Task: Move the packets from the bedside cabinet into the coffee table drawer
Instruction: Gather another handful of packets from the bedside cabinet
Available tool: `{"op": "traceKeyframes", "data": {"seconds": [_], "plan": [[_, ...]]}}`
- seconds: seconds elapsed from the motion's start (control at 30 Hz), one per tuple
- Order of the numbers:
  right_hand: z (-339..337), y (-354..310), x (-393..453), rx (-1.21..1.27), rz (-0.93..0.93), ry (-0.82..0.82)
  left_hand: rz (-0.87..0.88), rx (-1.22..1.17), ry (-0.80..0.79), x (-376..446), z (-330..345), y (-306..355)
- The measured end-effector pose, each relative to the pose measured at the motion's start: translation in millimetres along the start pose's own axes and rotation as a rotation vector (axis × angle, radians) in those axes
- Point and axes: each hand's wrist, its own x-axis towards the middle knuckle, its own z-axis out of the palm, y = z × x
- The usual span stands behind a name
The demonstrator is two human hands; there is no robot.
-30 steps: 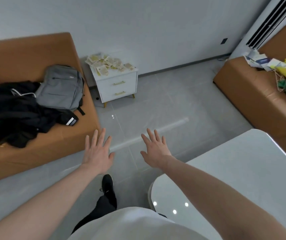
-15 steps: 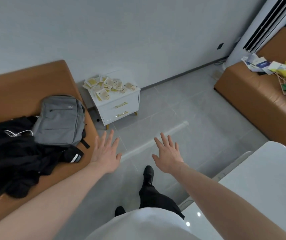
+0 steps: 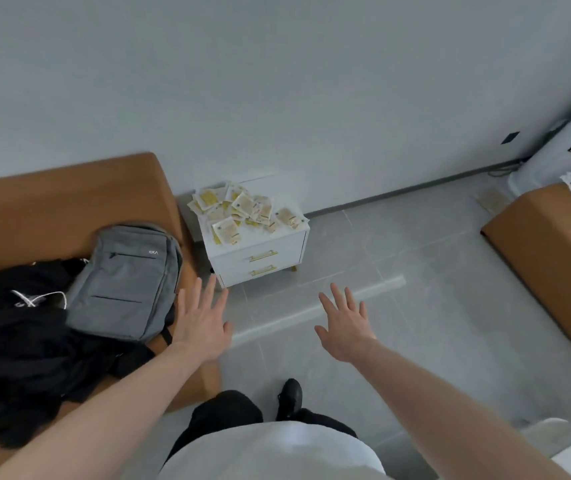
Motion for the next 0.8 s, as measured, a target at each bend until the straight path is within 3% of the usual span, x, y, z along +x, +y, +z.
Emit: {"op": "traceKeyframes", "data": {"seconds": [0.4, 0.8], "plan": [[-66, -32, 161, 0.032, -0.082, -0.052, -0.144, -0.077, -0.059, 141, -23, -52], [-76, -55, 341, 0.182, 0.171, -0.109, -0.003, -0.04, -0.214, 366, -20, -126]]}}
